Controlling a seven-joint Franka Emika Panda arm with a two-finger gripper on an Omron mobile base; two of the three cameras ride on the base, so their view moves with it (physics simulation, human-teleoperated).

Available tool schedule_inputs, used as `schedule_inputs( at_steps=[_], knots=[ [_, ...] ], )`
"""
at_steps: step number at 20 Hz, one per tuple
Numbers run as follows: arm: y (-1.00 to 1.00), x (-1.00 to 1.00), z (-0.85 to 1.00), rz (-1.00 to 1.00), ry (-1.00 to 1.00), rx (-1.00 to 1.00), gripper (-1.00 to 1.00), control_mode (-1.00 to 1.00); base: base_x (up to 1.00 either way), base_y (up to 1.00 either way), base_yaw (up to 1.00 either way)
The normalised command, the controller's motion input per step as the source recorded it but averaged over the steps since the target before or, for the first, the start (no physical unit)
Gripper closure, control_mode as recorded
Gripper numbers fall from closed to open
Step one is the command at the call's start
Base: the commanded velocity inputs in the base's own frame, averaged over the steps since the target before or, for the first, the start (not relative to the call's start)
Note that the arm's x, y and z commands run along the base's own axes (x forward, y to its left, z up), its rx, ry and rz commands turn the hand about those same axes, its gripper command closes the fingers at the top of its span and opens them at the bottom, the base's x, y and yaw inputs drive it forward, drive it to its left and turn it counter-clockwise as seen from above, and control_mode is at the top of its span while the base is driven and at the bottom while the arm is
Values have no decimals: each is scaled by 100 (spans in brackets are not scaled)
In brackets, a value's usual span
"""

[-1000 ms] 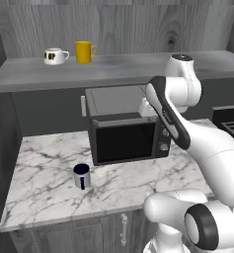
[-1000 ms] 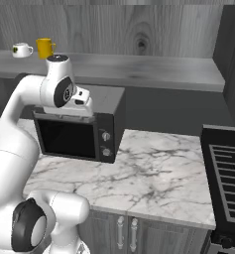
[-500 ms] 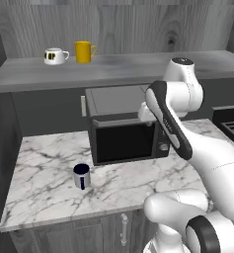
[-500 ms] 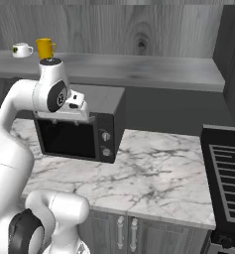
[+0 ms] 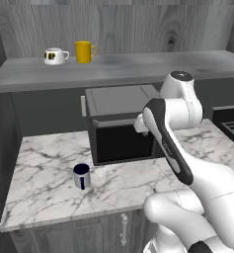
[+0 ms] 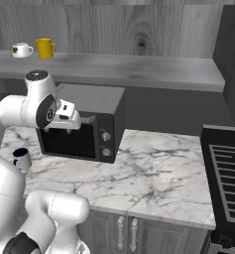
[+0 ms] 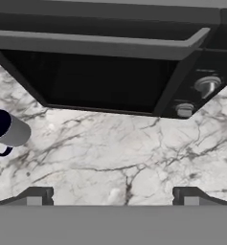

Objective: Pick the mug on the counter and place it in the cabinet with the handle facing the right, like the mugs already inside.

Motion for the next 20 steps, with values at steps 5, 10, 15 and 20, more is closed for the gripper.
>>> schedule_inputs(
  at_steps=[5, 10, 15, 20],
  knots=[
    [28, -22, -23, -1, -8, 0, -100, -100, 0, 0, 0],
    [25, -8, -21, 0, -3, 0, -100, -100, 0, 0, 0],
    [23, -1, -22, 0, 0, 1, -100, -100, 0, 0, 0],
    [20, 0, -20, 0, 0, 5, -100, -100, 0, 0, 0]
  ],
)
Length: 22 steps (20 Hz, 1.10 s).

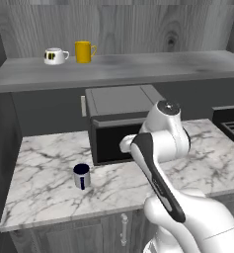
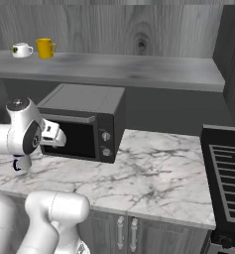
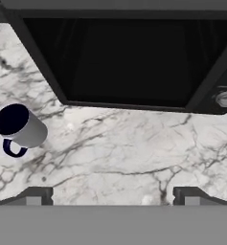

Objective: Pick the mug on the counter and place it in the cabinet with the handle facing the right, like the mugs already inside.

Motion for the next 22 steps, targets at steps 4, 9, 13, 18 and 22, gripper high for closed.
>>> schedule_inputs(
  at_steps=[4, 9, 13, 18, 22],
  knots=[
    [27, 0, -18, 0, 0, 4, -100, -100, 0, 0, 0],
    [35, -4, -17, 0, 0, 2, -100, -100, 0, 0, 0],
    [38, -9, -22, 0, 0, 2, -100, -100, 0, 0, 0],
    [40, -6, -22, 0, 0, 1, -100, -100, 0, 0, 0],
    [38, -2, -25, 0, 0, 1, -100, -100, 0, 0, 0]
  ],
)
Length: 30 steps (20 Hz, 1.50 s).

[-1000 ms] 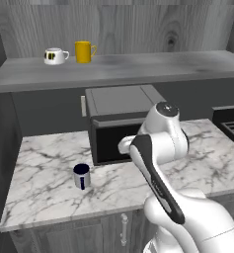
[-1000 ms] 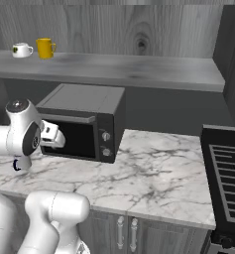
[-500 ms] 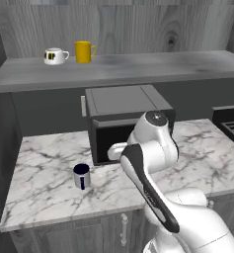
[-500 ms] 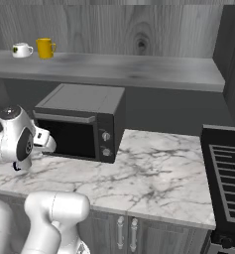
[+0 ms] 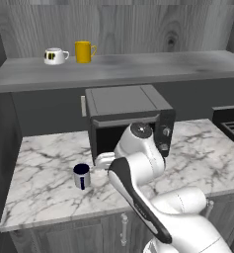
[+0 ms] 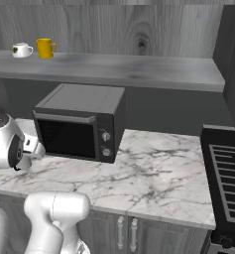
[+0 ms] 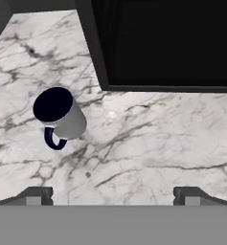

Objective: Pick the mug on the counter and place it in the cabinet with the handle facing the right, like the mugs already inside.

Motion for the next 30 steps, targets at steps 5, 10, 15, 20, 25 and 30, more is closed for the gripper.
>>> schedule_inputs(
  at_steps=[5, 10, 15, 20, 25, 30],
  knots=[
    [34, -1, -25, 0, 0, 1, -100, -100, 0, 0, 0],
    [32, 0, -26, 0, 0, 2, -100, -100, 0, 0, 0],
    [34, 0, -19, 0, 0, 0, -100, -100, 0, 0, 0],
    [33, 0, -19, 0, 0, 0, -100, -100, 0, 0, 0],
    [30, 0, -21, 0, 0, 0, -100, -100, 0, 0, 0],
    [23, 10, -17, 0, 0, 0, -100, -100, 0, 0, 0]
  ],
)
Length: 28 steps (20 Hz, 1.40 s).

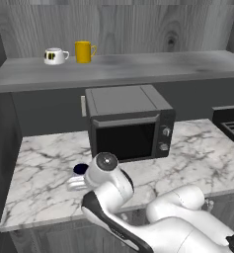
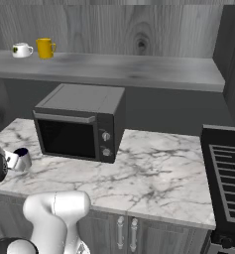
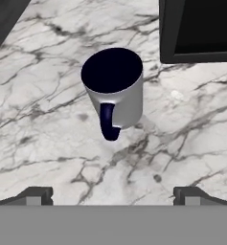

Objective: Pick the mug on the counter and place it in the cabinet with the handle facing the right, like the mugs already inside.

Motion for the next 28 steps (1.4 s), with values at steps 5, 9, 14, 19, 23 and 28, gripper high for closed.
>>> schedule_inputs(
  at_steps=[5, 9, 14, 19, 23, 28],
  knots=[
    [14, 18, -14, -3, 0, 0, -100, -100, 0, 0, 0],
    [6, 23, -8, -5, 0, 0, -100, -100, 0, 0, 0],
    [5, 22, -11, -5, 0, 0, -100, -100, 0, 0, 0],
    [7, 21, -18, -2, 0, 0, -100, -100, 0, 0, 0],
    [9, 19, -20, -1, 0, 0, -100, -100, 0, 0, 0],
    [9, 18, -16, -1, 0, 0, -100, -100, 0, 0, 0]
  ],
)
